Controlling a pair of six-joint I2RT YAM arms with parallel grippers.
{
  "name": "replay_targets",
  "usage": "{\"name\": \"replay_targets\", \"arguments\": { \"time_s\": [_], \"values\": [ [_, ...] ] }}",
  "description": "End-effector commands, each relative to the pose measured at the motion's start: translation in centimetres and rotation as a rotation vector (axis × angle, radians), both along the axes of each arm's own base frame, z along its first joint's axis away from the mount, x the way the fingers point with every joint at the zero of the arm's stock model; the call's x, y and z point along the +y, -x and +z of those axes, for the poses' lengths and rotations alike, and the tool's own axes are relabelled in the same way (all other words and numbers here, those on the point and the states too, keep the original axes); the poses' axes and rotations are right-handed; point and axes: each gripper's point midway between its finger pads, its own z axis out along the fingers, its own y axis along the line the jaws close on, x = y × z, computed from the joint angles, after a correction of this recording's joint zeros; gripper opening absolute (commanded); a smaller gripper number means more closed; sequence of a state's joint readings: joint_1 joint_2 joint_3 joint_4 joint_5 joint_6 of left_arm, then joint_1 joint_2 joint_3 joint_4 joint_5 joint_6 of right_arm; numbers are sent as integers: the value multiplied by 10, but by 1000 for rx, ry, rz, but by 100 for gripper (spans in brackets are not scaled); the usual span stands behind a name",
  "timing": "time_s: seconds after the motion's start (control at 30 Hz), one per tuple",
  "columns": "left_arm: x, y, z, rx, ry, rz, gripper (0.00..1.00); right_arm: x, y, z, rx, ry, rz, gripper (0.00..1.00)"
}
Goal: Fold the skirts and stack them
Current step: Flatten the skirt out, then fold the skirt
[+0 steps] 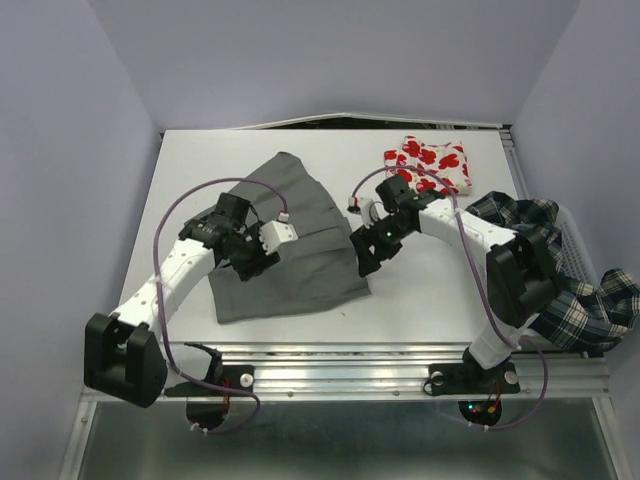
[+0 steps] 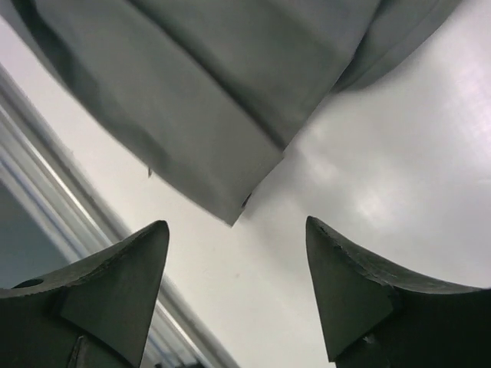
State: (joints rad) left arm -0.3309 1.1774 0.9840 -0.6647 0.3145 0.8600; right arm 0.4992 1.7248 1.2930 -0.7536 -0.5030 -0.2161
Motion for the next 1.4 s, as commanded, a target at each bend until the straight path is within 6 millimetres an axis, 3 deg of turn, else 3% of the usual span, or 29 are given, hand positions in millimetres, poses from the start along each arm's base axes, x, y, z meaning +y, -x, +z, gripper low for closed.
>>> {"name": "replay_targets", "arguments": {
  "time_s": [0.0, 0.13, 0.27, 0.4, 0.43, 0.63, 0.73, 0.77, 0.8, 0.9, 0.93, 0.97, 1.03, 1.07, 1.17, 1.2, 1.27, 1.3, 1.37],
  "values": [
    [0, 42, -44, 195, -36, -84, 63, -7, 42, 10, 79, -54, 65, 78],
    [-2, 51, -62, 217, -49, -96, 63, -14, 66, -7, 118, -70, 115, 78],
    [1, 48, -74, 222, -64, -69, 63, -16, 72, -27, 112, -82, 151, 79],
    [0, 46, -80, 232, -46, -46, 63, -14, 52, -46, 0, -77, 147, 81],
    [-1, 46, -79, 234, -32, -42, 63, -13, 37, -49, -74, -66, 136, 83],
    [4, 32, -67, 204, 12, 26, 63, 4, 31, -57, -370, -5, 233, 84],
    [11, 22, -67, 187, 18, 77, 63, 10, 33, -63, -402, 13, 252, 73],
    [18, 17, -68, 187, 21, 111, 63, 13, 32, -63, -410, 17, 261, 60],
    [23, 14, -68, 192, 27, 128, 62, 13, 33, -62, -407, 17, 267, 54],
    [43, 6, -67, 222, 64, 191, 61, 13, 33, -50, -402, 25, 287, 22],
    [47, 5, -67, 232, 73, 204, 60, 11, 42, -48, -370, 35, 303, 12],
    [53, 0, -66, 235, 91, 222, 59, 18, 35, -27, -398, 9, 292, 1],
    [56, 0, -67, 240, 90, 221, 57, 25, 34, 0, -397, -21, 286, 1],
    [57, 2, -70, 242, 82, 224, 57, 34, 33, 28, -382, -59, 287, 1],
    [62, 0, -77, 229, 60, 242, 57, 56, 34, 66, -337, -151, 304, 1],
    [64, -1, -81, 239, 53, 255, 56, 73, 20, 90, -367, -199, 303, 1],
    [69, -3, -88, 255, 34, 283, 55, 92, 4, 112, -378, -249, 295, 1],
    [70, -3, -95, 281, 31, 300, 54, 111, -20, 128, -420, -266, 290, 1],
    [74, -6, -99, 300, 41, 335, 51, 123, -50, 127, -458, -219, 281, 1]
  ]
}}
